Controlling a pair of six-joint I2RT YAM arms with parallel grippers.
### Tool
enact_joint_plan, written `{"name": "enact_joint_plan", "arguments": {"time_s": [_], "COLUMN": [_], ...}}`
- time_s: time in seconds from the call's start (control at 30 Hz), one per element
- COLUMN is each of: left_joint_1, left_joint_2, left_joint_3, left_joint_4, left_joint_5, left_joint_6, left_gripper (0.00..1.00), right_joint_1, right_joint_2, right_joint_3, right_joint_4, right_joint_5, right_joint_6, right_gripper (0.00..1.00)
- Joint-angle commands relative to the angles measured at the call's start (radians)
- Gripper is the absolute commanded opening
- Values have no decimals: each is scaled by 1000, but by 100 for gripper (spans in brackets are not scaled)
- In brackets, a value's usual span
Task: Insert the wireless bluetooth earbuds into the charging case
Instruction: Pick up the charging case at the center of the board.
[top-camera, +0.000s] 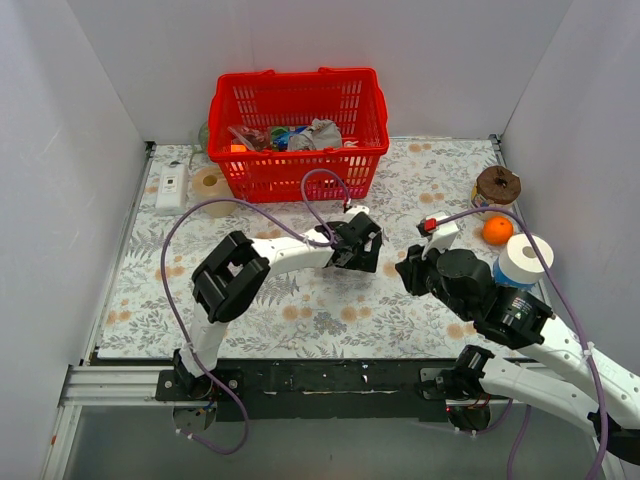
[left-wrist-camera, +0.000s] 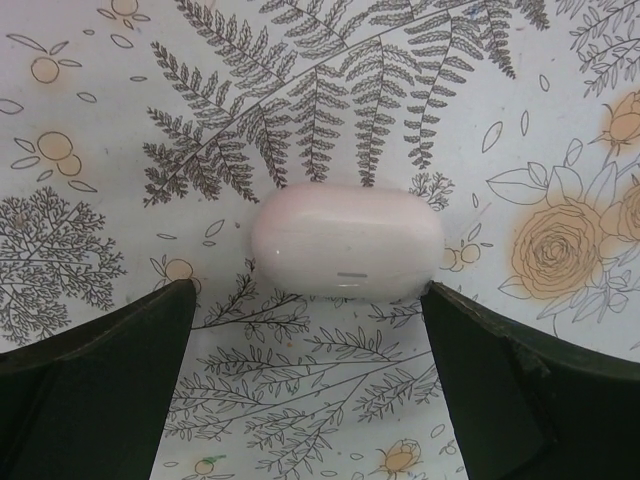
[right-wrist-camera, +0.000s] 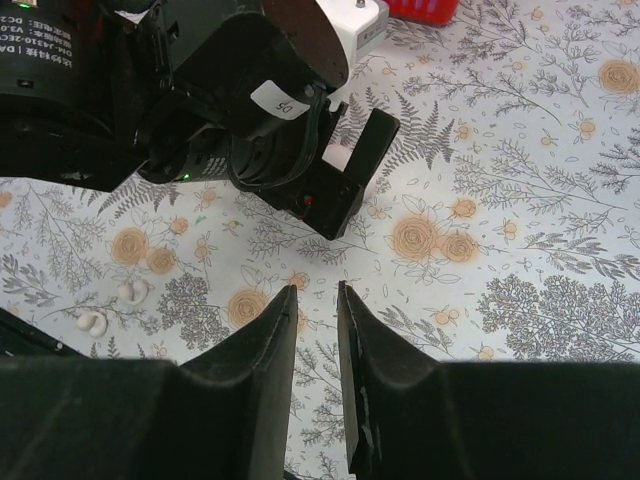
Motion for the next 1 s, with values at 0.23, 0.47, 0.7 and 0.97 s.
{"name": "enact_joint_plan", "arguments": {"time_s": [0.23, 0.47, 0.7, 0.97], "left_joint_1": [7, -2, -42, -45], "left_joint_2": [78, 103, 117, 203], "left_joint_3": [133, 169, 209, 301], "left_joint_4": [-71, -112, -149, -267], "left_joint_5": [-46, -62, -98, -160], "left_joint_6": [64, -33, -156, -251], "left_gripper": [98, 98, 98, 98], "right_joint_1": [0, 0, 0, 0], "right_joint_2": [-16, -13, -8, -13], "right_joint_3": [-13, -14, -17, -20], "right_joint_4": [13, 14, 16, 8], "right_joint_5": [17, 25, 26, 25], "right_joint_6": [-5, -7, -7, -4], "right_gripper": [31, 31, 31, 31]}}
